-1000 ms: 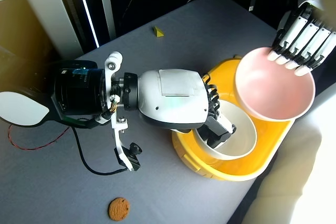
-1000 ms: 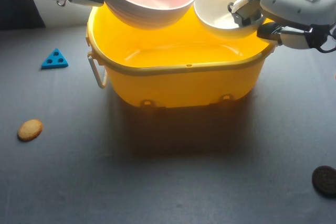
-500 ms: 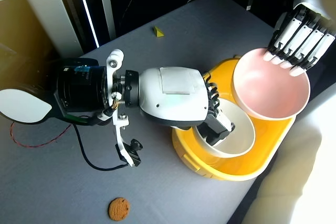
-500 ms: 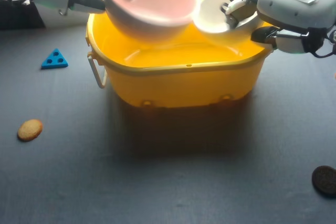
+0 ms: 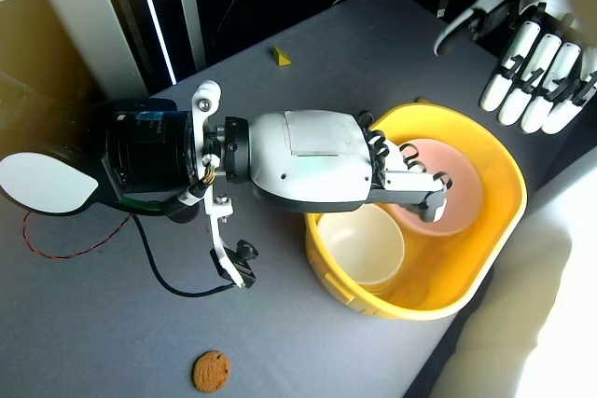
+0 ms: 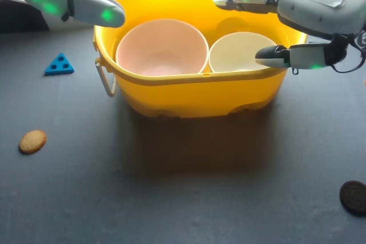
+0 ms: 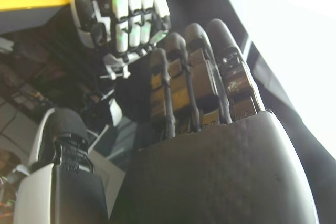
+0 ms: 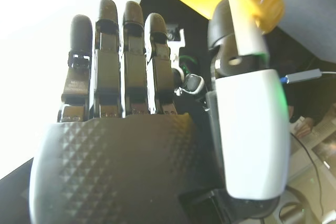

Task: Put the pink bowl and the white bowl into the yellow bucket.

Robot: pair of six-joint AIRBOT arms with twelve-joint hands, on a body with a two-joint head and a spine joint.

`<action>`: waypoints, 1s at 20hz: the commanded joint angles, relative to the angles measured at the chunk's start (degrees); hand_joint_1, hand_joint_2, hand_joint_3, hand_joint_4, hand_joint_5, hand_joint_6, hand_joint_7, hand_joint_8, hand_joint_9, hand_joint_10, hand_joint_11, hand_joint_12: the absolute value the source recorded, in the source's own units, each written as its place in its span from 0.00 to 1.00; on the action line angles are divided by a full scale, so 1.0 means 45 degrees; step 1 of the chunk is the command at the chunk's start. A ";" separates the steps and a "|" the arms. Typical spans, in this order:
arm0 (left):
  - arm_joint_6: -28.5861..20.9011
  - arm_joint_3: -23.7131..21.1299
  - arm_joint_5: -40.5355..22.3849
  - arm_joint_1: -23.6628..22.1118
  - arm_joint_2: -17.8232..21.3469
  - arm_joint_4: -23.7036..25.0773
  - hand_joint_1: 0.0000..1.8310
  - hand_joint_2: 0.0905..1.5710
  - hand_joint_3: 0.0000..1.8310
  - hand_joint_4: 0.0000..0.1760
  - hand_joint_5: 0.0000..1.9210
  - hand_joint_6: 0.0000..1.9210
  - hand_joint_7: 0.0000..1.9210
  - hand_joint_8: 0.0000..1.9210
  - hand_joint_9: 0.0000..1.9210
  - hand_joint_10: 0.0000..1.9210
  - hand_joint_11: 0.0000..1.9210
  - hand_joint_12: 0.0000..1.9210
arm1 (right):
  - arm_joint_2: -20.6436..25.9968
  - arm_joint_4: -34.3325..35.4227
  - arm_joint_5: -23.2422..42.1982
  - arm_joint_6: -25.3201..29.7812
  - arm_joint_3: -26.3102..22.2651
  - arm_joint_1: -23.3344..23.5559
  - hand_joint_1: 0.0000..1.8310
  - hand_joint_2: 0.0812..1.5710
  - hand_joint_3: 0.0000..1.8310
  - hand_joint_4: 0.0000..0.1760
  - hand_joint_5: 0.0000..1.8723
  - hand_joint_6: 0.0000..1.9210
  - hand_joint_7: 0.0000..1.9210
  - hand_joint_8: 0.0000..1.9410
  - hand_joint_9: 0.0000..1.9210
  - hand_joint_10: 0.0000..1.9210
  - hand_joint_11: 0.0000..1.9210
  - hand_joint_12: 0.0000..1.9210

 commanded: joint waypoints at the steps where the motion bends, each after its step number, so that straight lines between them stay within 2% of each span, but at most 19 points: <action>1: -0.0021 -0.0074 -0.0638 -0.0069 0.0374 -0.1295 0.00 0.67 0.00 0.00 0.13 0.00 0.14 0.00 0.11 0.00 0.00 0.27 | 0.0223 -0.0448 0.1190 0.0414 -0.0107 0.0032 0.30 0.56 0.00 0.00 0.15 0.00 0.16 0.00 0.13 0.00 0.00 0.37; 2: -0.0021 -0.0281 -0.0649 -0.0068 0.0494 -0.1210 0.00 0.67 0.00 0.00 0.10 0.00 0.12 0.00 0.09 0.00 0.00 0.19 | 0.0344 -0.0966 0.1324 0.0899 -0.0175 0.0032 0.28 0.54 0.00 0.00 0.13 0.00 0.15 0.00 0.12 0.00 0.00 0.35; 3: -0.0025 -0.0580 -0.0650 -0.0067 0.0662 -0.1114 0.00 0.67 0.00 0.00 0.10 0.00 0.12 0.00 0.09 0.00 0.00 0.19 | 0.0480 -0.1399 0.1426 0.1293 -0.0267 0.0034 0.28 0.54 0.00 0.00 0.13 0.00 0.15 0.00 0.12 0.00 0.00 0.35; 5: -0.0023 -0.1411 -0.0650 -0.0007 0.1139 -0.0761 0.00 0.66 0.00 0.00 0.07 0.00 0.07 0.00 0.05 0.00 0.00 0.09 | 0.0690 -0.2286 0.1532 0.1970 -0.0501 0.0068 0.23 0.52 0.00 0.00 0.11 0.00 0.11 0.00 0.09 0.00 0.00 0.29; 7: -0.0019 -0.2160 -0.0613 0.0215 0.1571 -0.0455 0.00 0.66 0.00 0.00 0.05 0.00 0.05 0.00 0.03 0.00 0.00 0.03 | 0.0863 -0.2918 0.1630 0.2485 -0.0717 0.0067 0.21 0.50 0.00 0.00 0.06 0.00 0.06 0.00 0.05 0.00 0.00 0.19; 8: -0.0019 -0.2557 -0.0560 0.0384 0.1806 -0.0348 0.00 0.65 0.00 0.00 0.06 0.00 0.06 0.01 0.03 0.00 0.00 0.02 | 0.0973 -0.3112 0.1704 0.2527 -0.0854 0.0066 0.20 0.48 0.00 0.00 0.06 0.00 0.06 0.00 0.05 0.00 0.00 0.19; 9: -0.0010 -0.3047 -0.0494 0.0595 0.2135 -0.0271 0.00 0.65 0.00 0.00 0.05 0.00 0.05 0.00 0.02 0.00 0.00 0.00 | 0.1066 -0.3212 0.1738 0.2532 -0.0935 0.0063 0.20 0.46 0.00 0.00 0.03 0.00 0.02 0.00 0.01 0.00 0.00 0.11; 10: 0.0022 -0.3478 -0.0469 0.0753 0.2397 -0.0209 0.00 0.65 0.00 0.00 0.05 0.00 0.05 0.00 0.02 0.00 0.00 0.00 | 0.1142 -0.3212 0.1711 0.2688 -0.0939 0.0063 0.20 0.46 0.00 0.00 0.03 0.00 0.02 0.00 0.01 0.00 0.00 0.11; 12: 0.0180 -0.4565 -0.0348 0.1121 0.3039 0.0126 0.00 0.62 0.00 0.00 0.02 0.00 0.02 0.00 0.00 0.00 0.00 0.00 | 0.1360 -0.3212 0.1659 0.3224 -0.0939 0.0063 0.11 0.47 0.00 0.00 0.00 0.00 0.00 0.00 0.00 0.00 0.00 0.01; 14: 0.0306 -0.5423 -0.0229 0.1521 0.3572 0.0311 0.00 0.62 0.00 0.00 0.02 0.00 0.02 0.00 0.00 0.00 0.00 0.00 | 0.1565 -0.3263 0.1663 0.3930 -0.0962 0.0102 0.02 0.48 0.01 0.00 0.00 0.00 0.00 0.00 0.00 0.00 0.00 0.00; 17: 0.0597 -0.6699 -0.0090 0.2298 0.4404 0.0488 0.00 0.61 0.00 0.00 0.01 0.00 0.01 0.00 0.00 0.00 0.00 0.00 | 0.1915 -0.3953 0.2013 0.5305 -0.1047 0.0225 0.00 0.49 0.01 0.00 0.00 0.00 0.00 0.00 0.00 0.00 0.00 0.00; 20: 0.0851 -0.7841 -0.0045 0.2778 0.5057 0.1076 0.00 0.61 0.00 0.00 0.01 0.00 0.00 0.00 0.00 0.00 0.00 0.00 | 0.2275 -0.4353 0.2273 0.5556 -0.1334 0.0253 0.00 0.50 0.01 0.00 0.00 0.00 0.00 0.00 0.00 0.00 0.00 0.00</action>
